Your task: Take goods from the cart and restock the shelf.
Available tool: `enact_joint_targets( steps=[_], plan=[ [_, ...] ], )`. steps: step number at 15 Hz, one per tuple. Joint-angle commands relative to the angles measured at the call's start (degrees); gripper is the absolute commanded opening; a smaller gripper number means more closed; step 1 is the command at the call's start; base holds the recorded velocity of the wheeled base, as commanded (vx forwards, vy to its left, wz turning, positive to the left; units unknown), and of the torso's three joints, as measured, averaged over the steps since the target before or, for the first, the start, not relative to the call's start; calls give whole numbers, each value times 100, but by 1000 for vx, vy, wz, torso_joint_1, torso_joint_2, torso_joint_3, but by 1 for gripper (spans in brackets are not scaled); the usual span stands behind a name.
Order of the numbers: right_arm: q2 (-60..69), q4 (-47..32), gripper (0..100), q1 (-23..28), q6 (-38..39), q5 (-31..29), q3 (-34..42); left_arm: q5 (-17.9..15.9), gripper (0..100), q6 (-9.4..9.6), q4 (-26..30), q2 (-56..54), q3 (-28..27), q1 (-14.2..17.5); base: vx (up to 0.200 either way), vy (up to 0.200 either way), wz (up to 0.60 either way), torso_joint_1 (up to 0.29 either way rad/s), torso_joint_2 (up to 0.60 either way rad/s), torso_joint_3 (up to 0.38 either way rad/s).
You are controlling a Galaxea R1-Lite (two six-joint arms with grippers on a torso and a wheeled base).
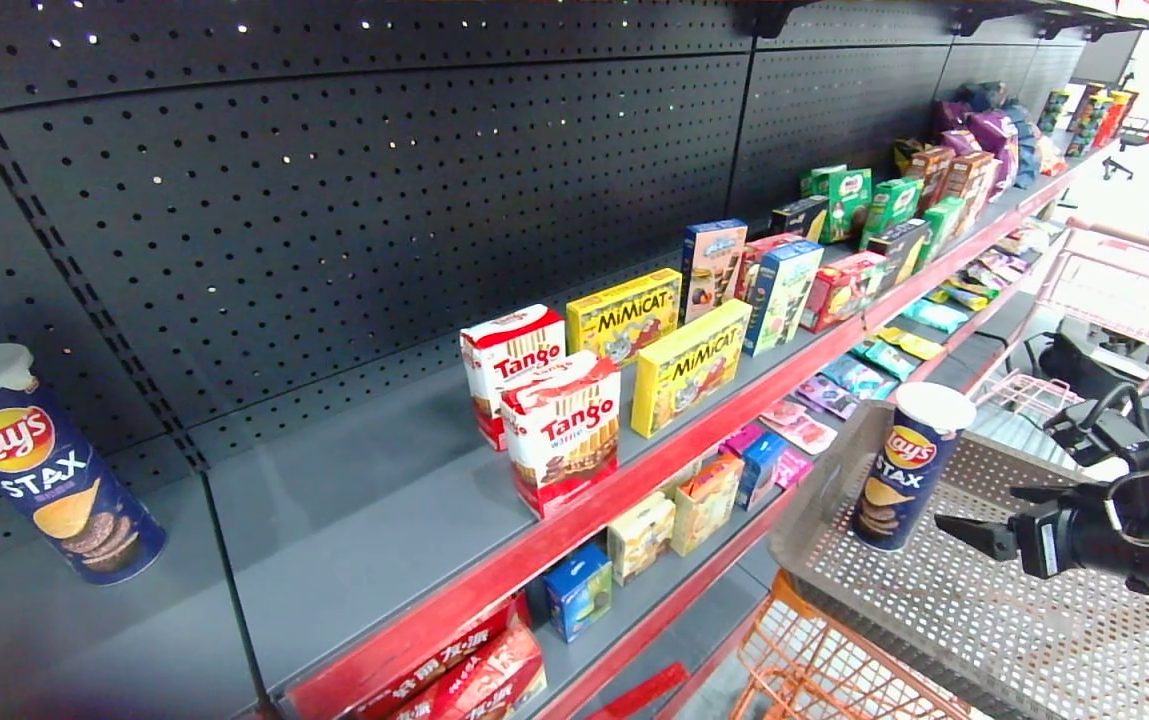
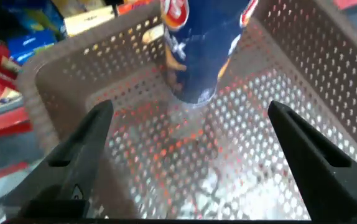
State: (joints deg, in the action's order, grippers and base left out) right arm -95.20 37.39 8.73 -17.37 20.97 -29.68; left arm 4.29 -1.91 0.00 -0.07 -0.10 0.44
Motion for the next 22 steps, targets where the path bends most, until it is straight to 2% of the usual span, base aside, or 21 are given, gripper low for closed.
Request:
enact_joint_targets(
  steps=[1,6,10,14,22],
  plan=[
    [-509,383,100,-29,-3,4,-46,2,100,-2,0,7,1,0,0,0,0,0,0,0],
    [-992,893,100,-240,-12,39,-292,2,100,-2,0,7,1,0,0,0,0,0,0,0],
    [-1133,928,100,-416,-12,39,-521,2,100,-2,0,7,1,0,0,0,0,0,0,0],
    [-1335,1051,100,-363,-21,39,-749,2,100,-2,0,7,1,0,0,0,0,0,0,0],
    [-2354,1078,100,-460,-38,4,-1699,2,100,-2,0,7,1,0,0,0,0,0,0,0]
  ],
)
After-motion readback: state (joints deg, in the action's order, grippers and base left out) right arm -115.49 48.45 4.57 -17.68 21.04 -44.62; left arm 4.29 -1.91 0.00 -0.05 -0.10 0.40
